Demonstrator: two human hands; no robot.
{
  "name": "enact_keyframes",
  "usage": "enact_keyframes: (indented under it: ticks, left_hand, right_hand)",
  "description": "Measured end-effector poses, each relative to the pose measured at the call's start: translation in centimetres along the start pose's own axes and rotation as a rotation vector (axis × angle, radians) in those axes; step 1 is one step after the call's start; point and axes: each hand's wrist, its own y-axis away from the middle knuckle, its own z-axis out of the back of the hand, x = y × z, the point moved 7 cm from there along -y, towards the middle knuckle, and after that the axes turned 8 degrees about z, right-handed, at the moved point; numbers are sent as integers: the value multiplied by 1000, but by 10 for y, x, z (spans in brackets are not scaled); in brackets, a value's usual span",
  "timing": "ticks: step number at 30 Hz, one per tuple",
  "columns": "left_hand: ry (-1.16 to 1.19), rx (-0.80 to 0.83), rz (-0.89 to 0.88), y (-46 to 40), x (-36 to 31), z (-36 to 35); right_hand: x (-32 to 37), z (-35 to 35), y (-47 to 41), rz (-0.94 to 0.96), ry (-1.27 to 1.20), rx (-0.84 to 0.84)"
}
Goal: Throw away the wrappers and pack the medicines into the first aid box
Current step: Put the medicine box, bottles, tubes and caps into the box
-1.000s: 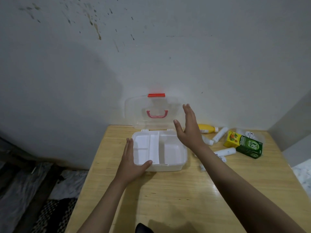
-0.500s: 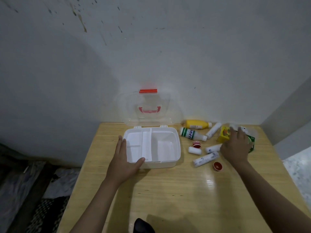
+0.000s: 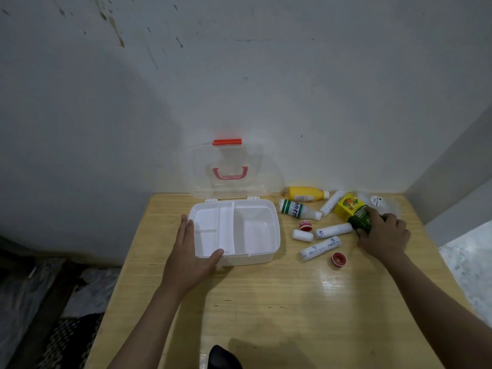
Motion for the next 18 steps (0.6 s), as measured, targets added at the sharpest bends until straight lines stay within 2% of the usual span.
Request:
enact_keyframes:
  ticks: [3,7,9,13,18]
  left_hand:
    - [-6,-6,-15,0,1,0]
    - [-1,-12,-30,-1,2,-2]
    - [5,-16,-34,0,2,-2]
    - [34,-19,-33,0,2,-2]
    - [37,-14,-29,-1,3,-2]
  right_hand:
    - [3,14,10,45,-107,-117]
    - [33,58,35,137,-445,-314]
    - [66,80,50,267,-544,-348]
    - [135,95,68,556,-631,-187]
    - [204,83,75,743,-410,-3]
